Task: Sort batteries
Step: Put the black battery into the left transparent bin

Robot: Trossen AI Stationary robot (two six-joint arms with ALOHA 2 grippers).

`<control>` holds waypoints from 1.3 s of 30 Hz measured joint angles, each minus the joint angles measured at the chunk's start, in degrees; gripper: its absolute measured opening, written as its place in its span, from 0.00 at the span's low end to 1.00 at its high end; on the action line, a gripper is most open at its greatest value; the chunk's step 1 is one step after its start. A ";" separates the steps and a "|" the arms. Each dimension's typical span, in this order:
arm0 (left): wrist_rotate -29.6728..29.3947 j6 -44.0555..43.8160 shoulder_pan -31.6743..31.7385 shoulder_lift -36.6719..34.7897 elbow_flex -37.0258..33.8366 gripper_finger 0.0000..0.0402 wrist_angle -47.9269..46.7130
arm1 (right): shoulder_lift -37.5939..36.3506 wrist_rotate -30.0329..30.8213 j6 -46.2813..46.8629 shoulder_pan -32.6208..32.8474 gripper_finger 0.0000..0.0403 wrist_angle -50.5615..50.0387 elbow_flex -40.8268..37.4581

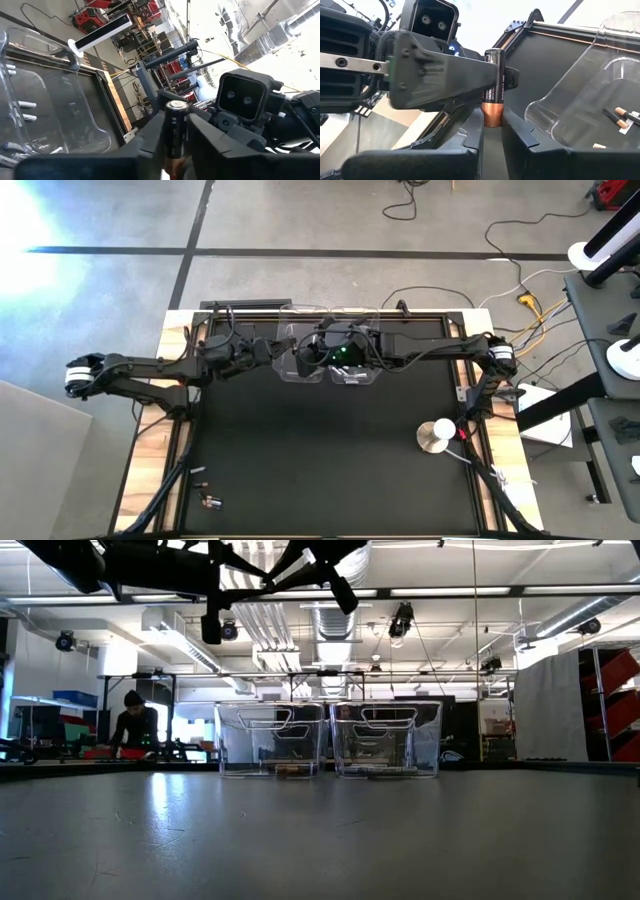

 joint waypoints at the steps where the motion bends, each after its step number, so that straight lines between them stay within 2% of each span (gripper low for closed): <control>1: 0.01 0.00 0.00 0.00 0.00 0.20 0.11 | 0.00 -0.04 -0.04 0.00 0.09 -0.02 0.00; 6: 0.04 -0.64 -0.04 -0.02 0.00 0.35 0.30 | 0.00 -0.11 -0.06 0.00 0.09 -0.09 0.00; 11: 0.04 -0.91 -0.04 -0.02 0.00 0.39 0.24 | 0.00 -0.10 -0.39 0.02 0.10 -0.07 0.00; 16: 0.04 -1.08 -0.03 -0.02 0.00 0.35 0.15 | 0.00 -0.33 -0.56 0.02 0.09 -0.07 0.00; 31: 0.26 -1.86 0.02 2.81 0.17 0.08 2.84 | 0.00 -1.48 -0.89 0.00 0.10 -0.57 -0.07; 39: 1.10 -1.42 0.02 2.53 0.13 0.10 4.04 | -0.11 -1.32 0.21 0.02 0.12 -0.09 -0.07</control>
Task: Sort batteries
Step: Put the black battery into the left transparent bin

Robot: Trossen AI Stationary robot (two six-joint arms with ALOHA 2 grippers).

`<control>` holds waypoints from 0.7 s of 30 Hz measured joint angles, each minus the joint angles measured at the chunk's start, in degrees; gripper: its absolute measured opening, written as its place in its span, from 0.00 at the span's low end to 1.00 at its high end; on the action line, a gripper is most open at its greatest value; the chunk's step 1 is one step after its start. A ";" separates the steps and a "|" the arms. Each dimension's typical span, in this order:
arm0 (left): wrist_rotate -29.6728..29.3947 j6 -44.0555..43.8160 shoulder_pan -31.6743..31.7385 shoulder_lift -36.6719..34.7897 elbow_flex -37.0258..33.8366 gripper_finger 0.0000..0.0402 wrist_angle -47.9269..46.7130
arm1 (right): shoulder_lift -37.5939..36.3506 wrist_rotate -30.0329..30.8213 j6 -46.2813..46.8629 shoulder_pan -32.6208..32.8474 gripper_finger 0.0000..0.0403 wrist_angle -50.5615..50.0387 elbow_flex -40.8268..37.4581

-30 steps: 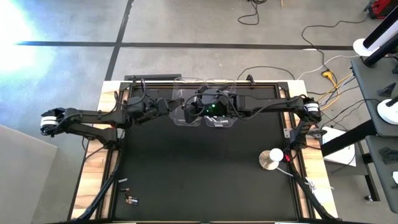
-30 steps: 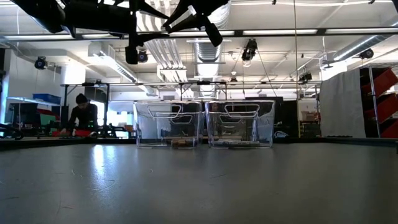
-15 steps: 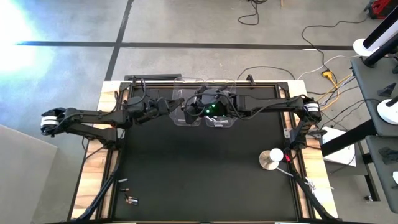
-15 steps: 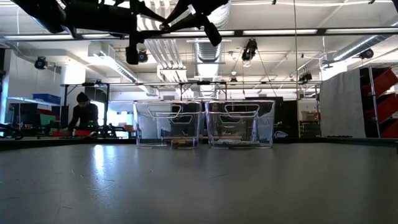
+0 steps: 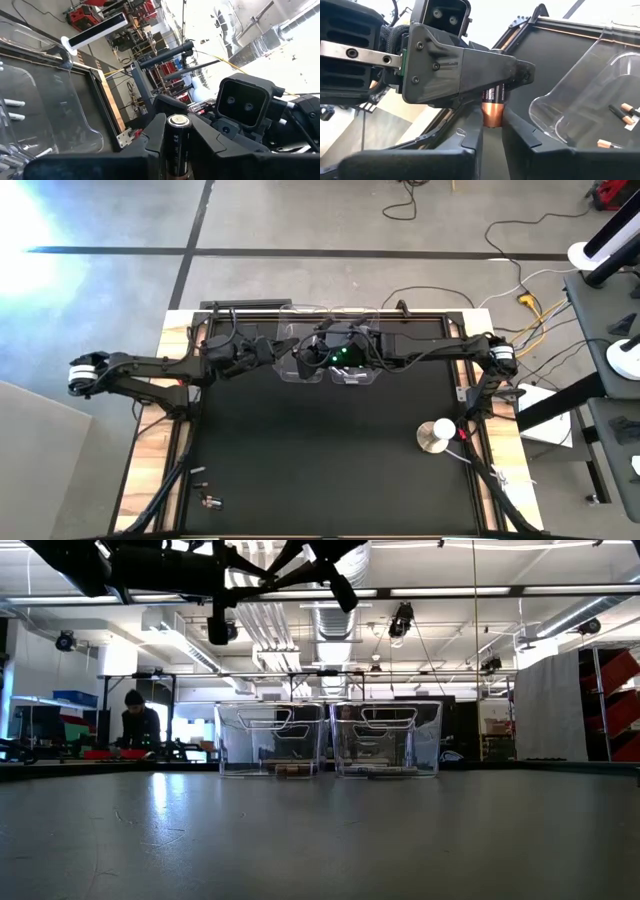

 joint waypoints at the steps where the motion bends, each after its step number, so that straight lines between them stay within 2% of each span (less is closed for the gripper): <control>1: 0.22 0.14 0.00 -0.08 0.00 0.09 0.03 | 0.00 0.15 0.08 0.00 0.13 0.08 0.00; 6: 0.58 1.58 -0.02 -0.37 0.00 0.08 0.19 | -0.03 2.23 0.50 0.03 0.24 0.14 0.00; 15: 2.89 2.52 1.88 -1.48 0.57 0.08 -2.55 | -3.88 3.42 -6.39 -0.80 0.46 -2.66 0.14; 17: 3.31 2.88 3.02 -1.48 1.97 0.08 -7.04 | -5.52 3.46 -7.88 -1.12 0.50 -5.25 0.24; 21: 4.04 6.88 5.57 -0.73 7.83 0.08 -24.47 | -8.77 6.27 -9.32 -1.62 0.56 -12.78 0.22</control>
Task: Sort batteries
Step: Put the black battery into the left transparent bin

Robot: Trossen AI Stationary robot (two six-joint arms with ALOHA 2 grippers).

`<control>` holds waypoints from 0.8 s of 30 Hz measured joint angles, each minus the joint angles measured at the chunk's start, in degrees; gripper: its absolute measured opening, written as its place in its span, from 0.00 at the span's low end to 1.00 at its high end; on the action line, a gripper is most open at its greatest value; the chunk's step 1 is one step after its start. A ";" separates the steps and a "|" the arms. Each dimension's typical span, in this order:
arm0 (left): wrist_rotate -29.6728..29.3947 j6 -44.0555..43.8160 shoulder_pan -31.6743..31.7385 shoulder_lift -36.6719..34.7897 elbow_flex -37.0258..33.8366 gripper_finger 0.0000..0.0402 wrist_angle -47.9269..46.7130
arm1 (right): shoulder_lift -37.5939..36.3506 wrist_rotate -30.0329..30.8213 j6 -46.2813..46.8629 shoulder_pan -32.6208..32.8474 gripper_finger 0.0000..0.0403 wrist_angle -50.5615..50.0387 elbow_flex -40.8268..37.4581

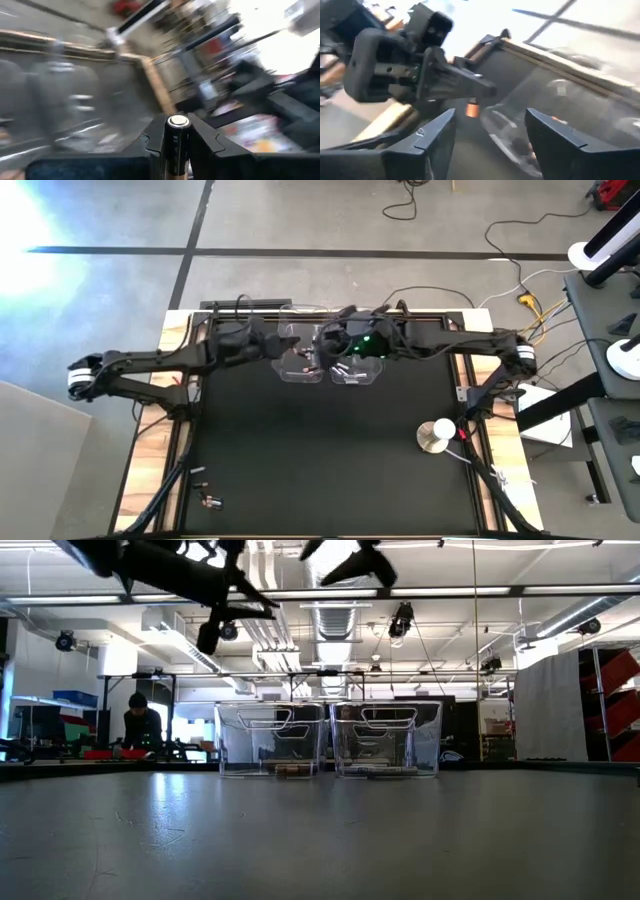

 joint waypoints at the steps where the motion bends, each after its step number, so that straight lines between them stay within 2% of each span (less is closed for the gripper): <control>1: 0.10 1.85 0.70 0.59 2.00 0.08 -3.93 | -0.90 1.09 -0.13 -0.06 0.58 -1.47 0.00; 5: 0.45 11.35 3.88 4.75 9.63 0.08 -16.45 | -4.04 4.41 -0.47 -0.53 0.62 -6.48 0.00; 9: 1.02 18.48 6.29 12.02 17.29 0.08 -26.16 | -5.57 6.85 -0.71 -0.42 0.65 -9.20 0.00; 15: 8.35 28.22 8.16 24.37 30.50 0.08 -39.62 | -6.90 7.16 -1.02 -0.42 0.68 -14.03 0.00; 18: 8.94 35.72 8.86 29.65 37.25 0.08 -47.69 | -7.60 7.13 -1.00 -0.42 0.69 -17.59 0.00; 24: 8.79 50.05 10.12 36.13 42.43 0.08 -52.41 | -9.17 7.17 -0.98 -0.21 0.71 -24.20 0.00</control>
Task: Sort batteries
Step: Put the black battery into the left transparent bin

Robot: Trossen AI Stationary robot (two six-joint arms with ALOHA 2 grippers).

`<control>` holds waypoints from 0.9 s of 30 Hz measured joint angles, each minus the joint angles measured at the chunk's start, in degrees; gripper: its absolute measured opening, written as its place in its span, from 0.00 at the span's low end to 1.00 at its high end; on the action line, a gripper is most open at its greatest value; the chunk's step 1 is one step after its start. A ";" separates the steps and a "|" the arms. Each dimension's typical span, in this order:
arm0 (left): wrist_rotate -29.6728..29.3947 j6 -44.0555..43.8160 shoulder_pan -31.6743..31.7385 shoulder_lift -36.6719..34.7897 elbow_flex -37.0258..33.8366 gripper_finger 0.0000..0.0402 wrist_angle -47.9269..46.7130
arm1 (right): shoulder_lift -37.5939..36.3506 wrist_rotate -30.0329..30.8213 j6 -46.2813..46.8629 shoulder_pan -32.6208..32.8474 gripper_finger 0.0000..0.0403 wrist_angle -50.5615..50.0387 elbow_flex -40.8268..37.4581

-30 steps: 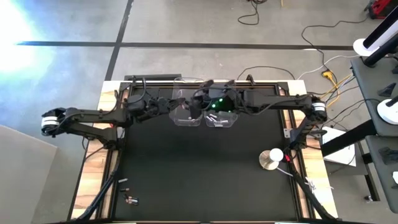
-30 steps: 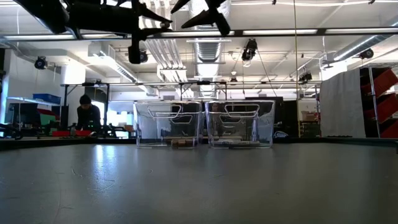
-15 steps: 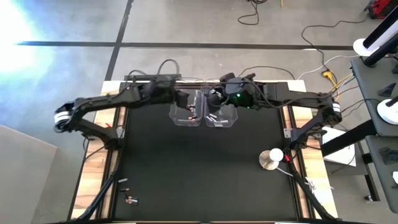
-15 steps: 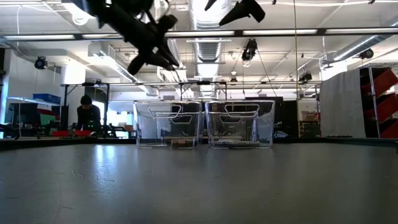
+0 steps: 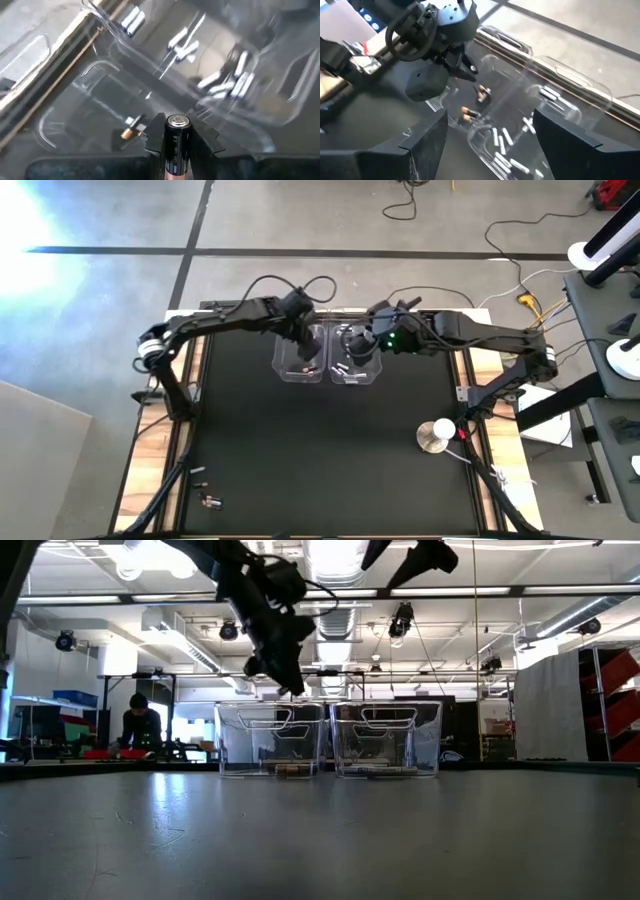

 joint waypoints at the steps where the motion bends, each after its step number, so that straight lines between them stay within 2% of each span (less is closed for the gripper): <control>1: 0.00 2.76 0.13 0.89 0.22 0.08 -0.51 | -0.22 0.02 0.01 0.04 0.71 -0.98 0.00; 6: -0.47 16.38 0.78 4.60 1.95 0.08 -3.27 | -0.94 0.07 -0.61 0.06 0.73 -3.56 -0.02; 10: -0.67 21.29 1.06 7.53 2.68 0.08 -4.12 | -1.10 0.14 -2.09 0.03 0.74 -3.36 -0.02; 15: -3.74 26.54 2.43 11.37 2.66 0.08 -4.16 | -1.10 0.29 -2.29 0.02 0.73 -3.42 -0.02; 27: -4.74 27.36 5.48 15.27 3.58 0.08 -3.18 | -1.10 -0.19 -2.03 0.06 0.69 -3.95 -0.02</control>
